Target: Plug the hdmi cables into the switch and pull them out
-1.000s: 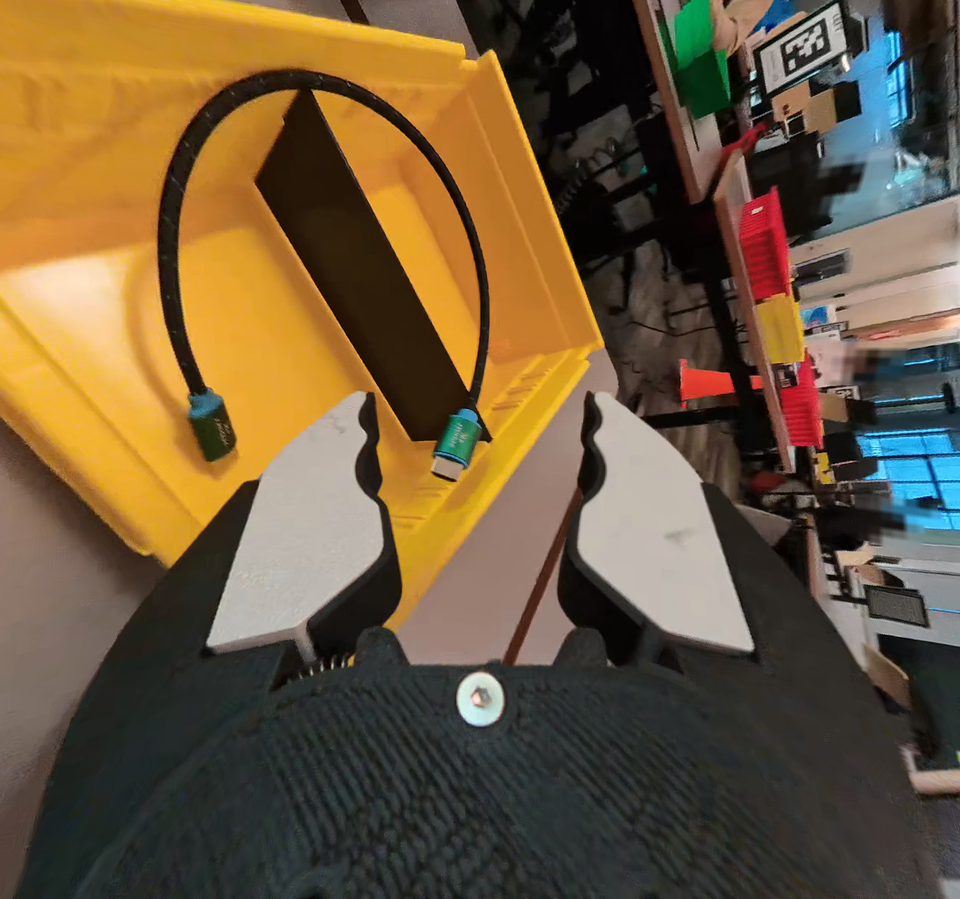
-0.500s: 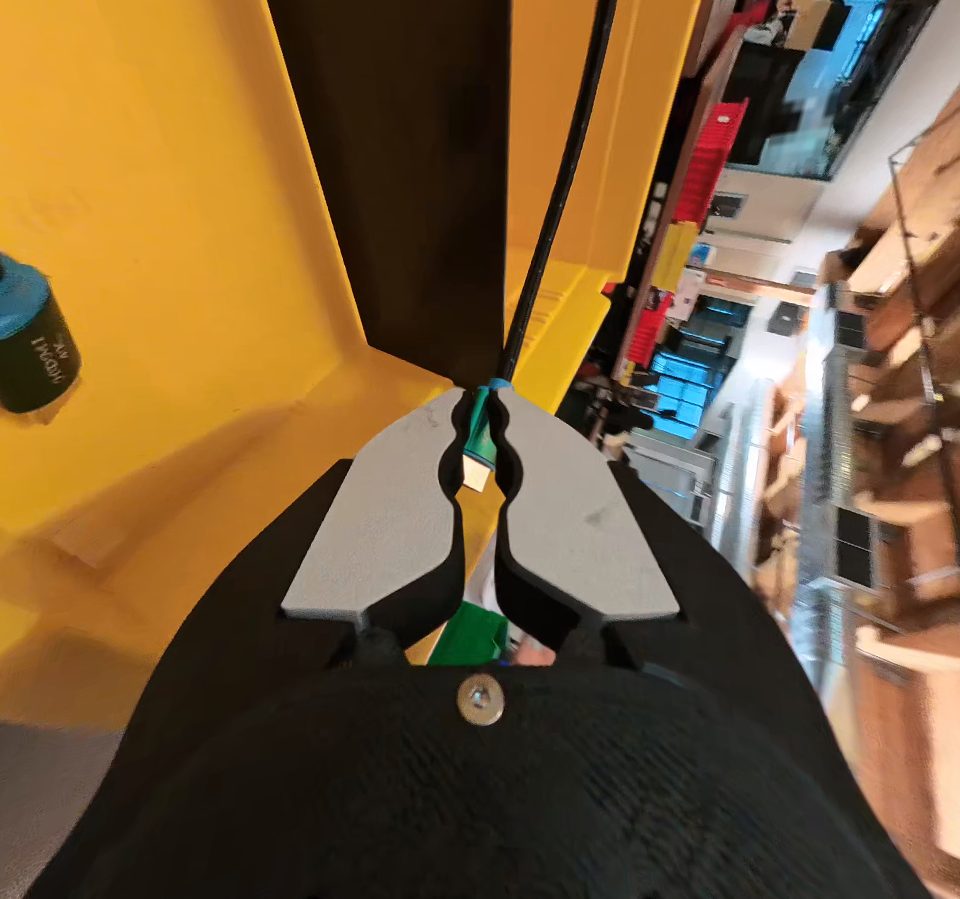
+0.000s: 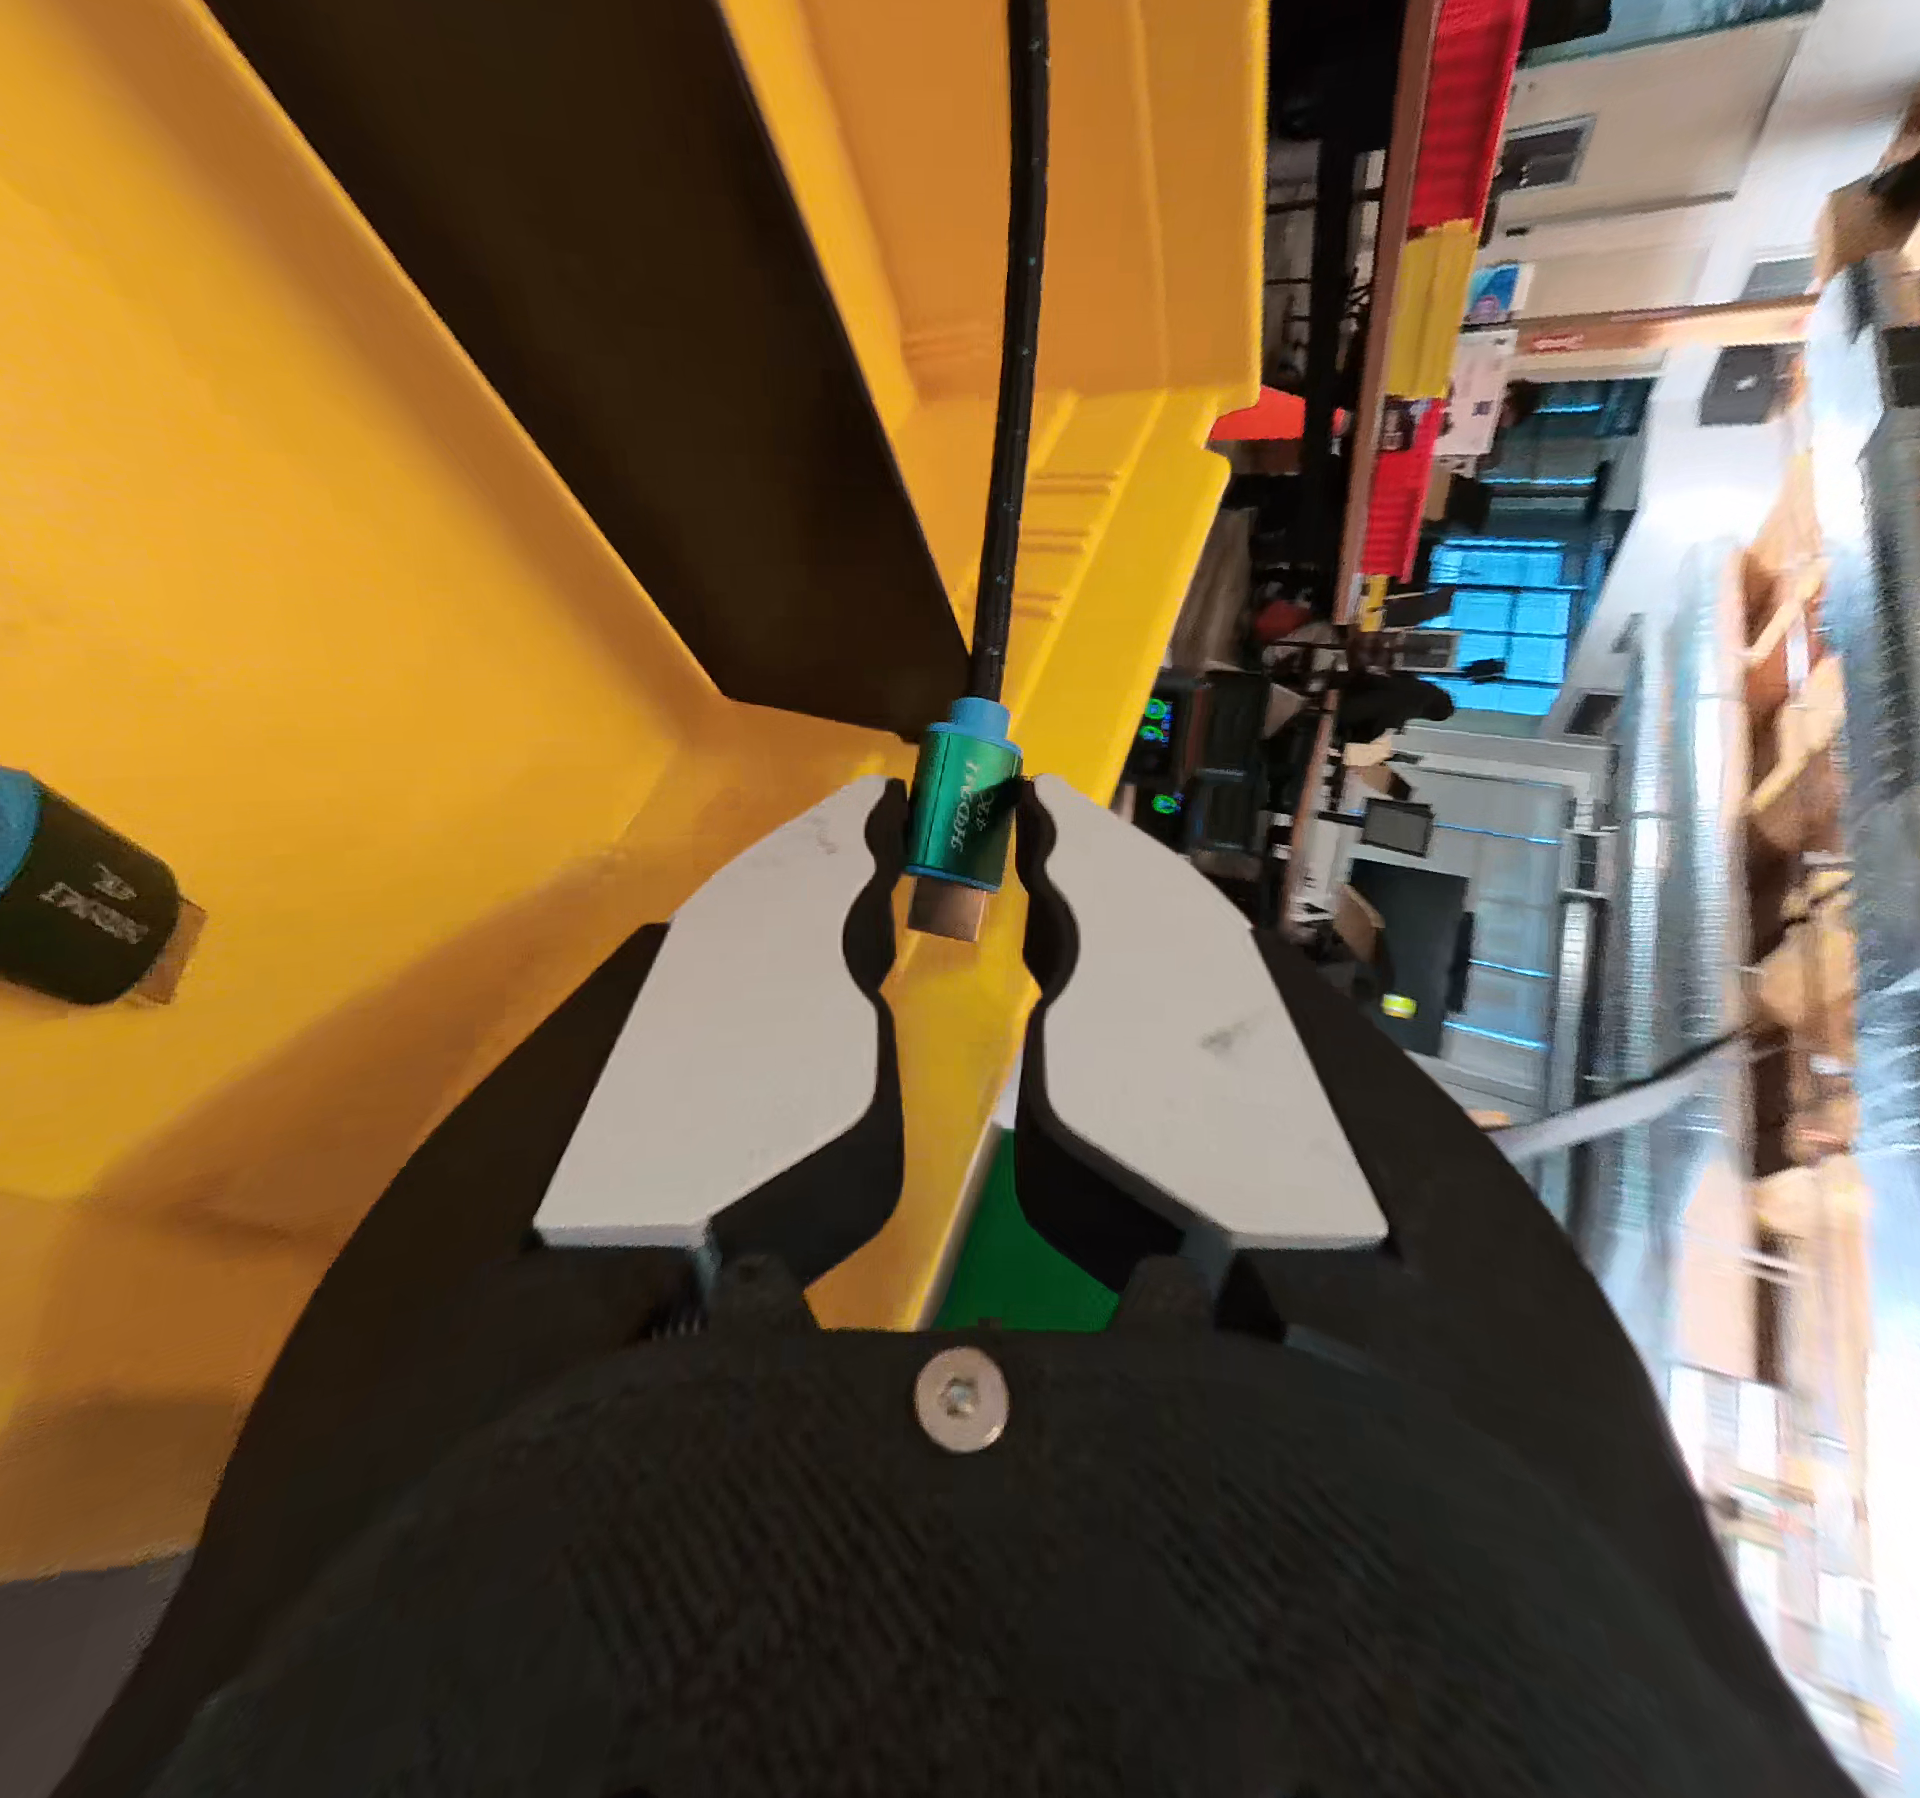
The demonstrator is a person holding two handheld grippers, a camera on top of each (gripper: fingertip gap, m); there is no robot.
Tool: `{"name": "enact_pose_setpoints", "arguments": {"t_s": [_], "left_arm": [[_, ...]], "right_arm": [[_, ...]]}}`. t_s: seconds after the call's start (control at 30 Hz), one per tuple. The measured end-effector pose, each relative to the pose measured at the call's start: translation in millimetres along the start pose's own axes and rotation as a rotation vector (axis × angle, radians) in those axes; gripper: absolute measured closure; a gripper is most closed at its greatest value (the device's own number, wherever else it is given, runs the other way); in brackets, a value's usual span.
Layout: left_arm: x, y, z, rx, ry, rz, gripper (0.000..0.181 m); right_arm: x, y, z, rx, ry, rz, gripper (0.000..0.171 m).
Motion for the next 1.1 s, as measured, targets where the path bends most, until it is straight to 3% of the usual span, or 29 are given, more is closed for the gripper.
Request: {"name": "enact_pose_setpoints", "arguments": {"t_s": [0.17,0.3,0.47,0.53,0.57,0.67,0.93,1.0,1.1], "left_arm": [[3.1,-1.6,2.2,-0.004,0.015,0.016,0.159],[6.1,-3.9,3.4,-0.001,0.022,0.029,0.159],[3.5,-2.8,2.8,0.004,0.024,0.020,0.159],[2.2,-2.0,1.8,0.004,0.020,0.016,0.159],[1.9,-2.0,1.3,0.003,0.015,0.017,0.159],[2.5,-2.9,0.4,0.003,0.009,0.024,0.159],[3.9,-3.7,1.2,0.012,0.019,0.029,0.159],[3.4,-3.8,1.4,0.015,0.020,0.028,0.159],[2.4,-3.0,1.6,0.017,0.023,0.023,0.159]], "right_arm": [[0.4,-2.5,0.5,0.076,-0.050,-0.077,0.153],[37.5,-11.0,-0.6,0.164,-0.029,-0.197,0.158],[48.8,-39.9,-11.3,0.247,-0.043,-0.058,0.157],[50.8,-56.6,-9.7,0.287,0.004,0.105,0.171],[50.6,-56.5,-8.1,0.279,0.028,0.098,0.171],[52.2,-43.0,-5.5,0.183,0.054,0.018,0.161],[69.3,-11.4,-20.7,-0.392,0.204,0.288,0.140],[71.3,0.2,-28.0,-0.552,0.219,0.325,0.142],[67.7,6.0,-30.9,-0.610,0.201,0.350,0.142]]}}
Point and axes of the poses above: each gripper's, where its closed fingertips meet, x back along the fingers, z out of its top, y = z × x across the jaws, the point moved 5 cm from there along x, back along the fingers, and after that the axes turned 1 degree about -x, right-handed, at the moved point
